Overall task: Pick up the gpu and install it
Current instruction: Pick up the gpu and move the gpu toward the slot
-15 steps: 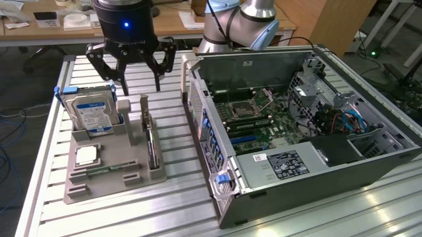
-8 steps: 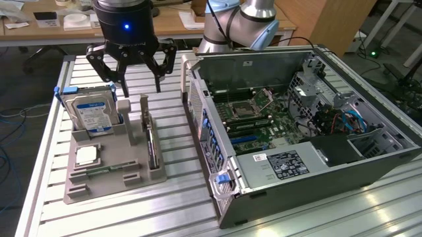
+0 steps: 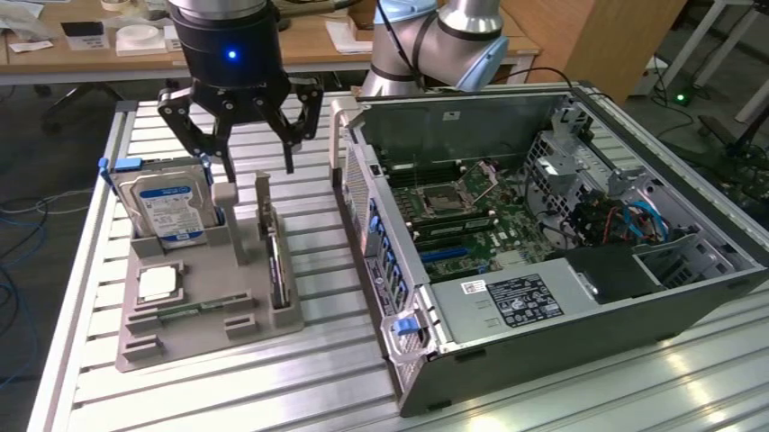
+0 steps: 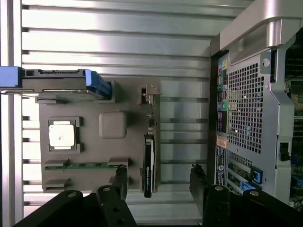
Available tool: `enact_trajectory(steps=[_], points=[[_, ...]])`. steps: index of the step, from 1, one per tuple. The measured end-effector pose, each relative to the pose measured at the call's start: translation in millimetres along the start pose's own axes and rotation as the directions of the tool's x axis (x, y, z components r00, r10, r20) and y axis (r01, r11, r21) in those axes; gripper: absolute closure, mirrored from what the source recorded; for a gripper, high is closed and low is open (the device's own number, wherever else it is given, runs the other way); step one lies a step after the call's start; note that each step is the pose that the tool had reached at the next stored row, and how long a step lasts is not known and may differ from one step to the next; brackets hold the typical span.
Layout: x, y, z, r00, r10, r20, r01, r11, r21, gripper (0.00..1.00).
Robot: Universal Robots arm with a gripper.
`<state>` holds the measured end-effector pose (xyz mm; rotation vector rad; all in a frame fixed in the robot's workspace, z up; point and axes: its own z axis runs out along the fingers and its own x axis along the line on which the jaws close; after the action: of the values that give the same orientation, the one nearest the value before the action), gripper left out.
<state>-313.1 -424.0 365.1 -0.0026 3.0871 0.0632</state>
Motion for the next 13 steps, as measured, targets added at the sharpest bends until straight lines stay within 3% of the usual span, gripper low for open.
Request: enact_trajectory(steps=[13], points=[[0.2,-1.4,2.4,1.0000,-0.001,0.0024,0.001,1.0000,0.0000,0.35]])
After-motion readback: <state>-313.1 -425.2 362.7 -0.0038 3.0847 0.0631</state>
